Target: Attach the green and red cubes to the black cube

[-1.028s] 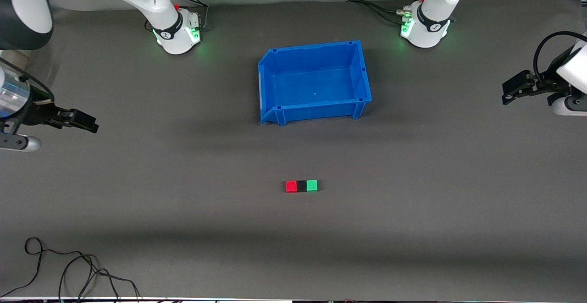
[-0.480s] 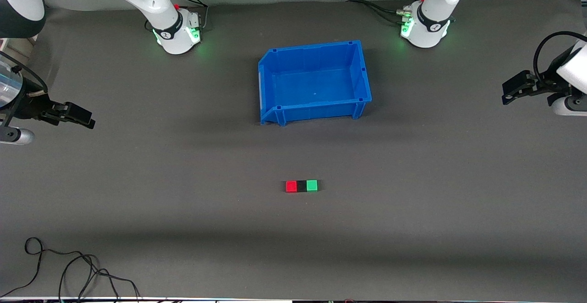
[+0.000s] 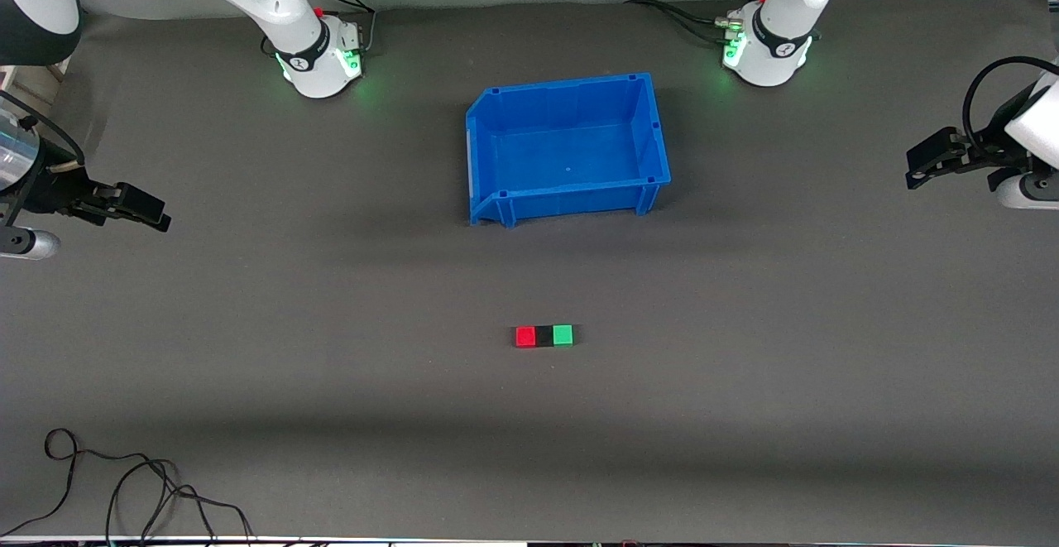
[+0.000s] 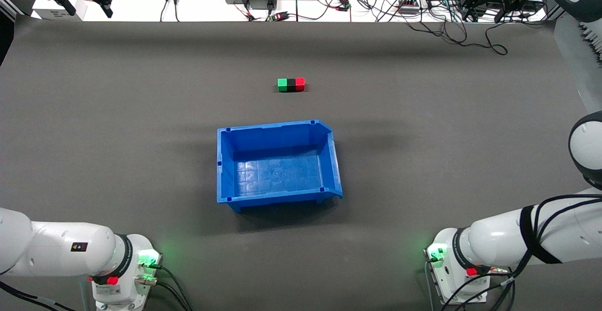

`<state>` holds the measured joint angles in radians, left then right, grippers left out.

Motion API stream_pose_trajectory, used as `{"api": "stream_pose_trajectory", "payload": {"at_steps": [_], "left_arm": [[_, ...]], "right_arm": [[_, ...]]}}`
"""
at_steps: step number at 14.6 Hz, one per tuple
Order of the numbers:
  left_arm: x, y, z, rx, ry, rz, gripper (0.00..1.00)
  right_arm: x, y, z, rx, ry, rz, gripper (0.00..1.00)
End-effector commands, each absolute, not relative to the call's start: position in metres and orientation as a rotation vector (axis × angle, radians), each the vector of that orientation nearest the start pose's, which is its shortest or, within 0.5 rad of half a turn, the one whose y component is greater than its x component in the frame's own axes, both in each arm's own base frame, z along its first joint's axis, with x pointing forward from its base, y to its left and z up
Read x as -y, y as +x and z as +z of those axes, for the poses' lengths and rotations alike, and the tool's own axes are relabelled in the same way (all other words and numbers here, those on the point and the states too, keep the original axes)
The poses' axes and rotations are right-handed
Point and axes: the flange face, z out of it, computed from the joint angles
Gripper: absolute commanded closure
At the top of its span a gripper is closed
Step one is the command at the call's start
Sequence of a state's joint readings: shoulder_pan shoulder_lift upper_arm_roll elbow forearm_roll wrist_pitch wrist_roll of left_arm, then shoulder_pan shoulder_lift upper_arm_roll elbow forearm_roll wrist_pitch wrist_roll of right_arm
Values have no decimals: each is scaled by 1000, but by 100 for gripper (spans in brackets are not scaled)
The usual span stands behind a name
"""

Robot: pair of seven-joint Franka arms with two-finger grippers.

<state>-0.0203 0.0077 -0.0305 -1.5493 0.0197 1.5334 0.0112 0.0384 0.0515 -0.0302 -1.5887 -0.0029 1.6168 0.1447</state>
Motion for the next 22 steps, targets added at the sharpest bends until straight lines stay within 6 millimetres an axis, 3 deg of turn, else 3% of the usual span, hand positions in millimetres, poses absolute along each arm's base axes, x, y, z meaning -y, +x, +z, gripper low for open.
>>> {"api": "stream_pose_trajectory", "payload": {"at_steps": [1,8,22], "left_arm": [[25,549,631,-75,-3115,40,0],[24,550,632,-78,-3117,33,0],[25,549,632,-85,-3118,42,0]], "right_arm": [[-9,567,594,-203,-3131,10,4],[-42,563,590,-193,-3135,34,4],[-43,568,582,-174,-3138,56,4]]}}
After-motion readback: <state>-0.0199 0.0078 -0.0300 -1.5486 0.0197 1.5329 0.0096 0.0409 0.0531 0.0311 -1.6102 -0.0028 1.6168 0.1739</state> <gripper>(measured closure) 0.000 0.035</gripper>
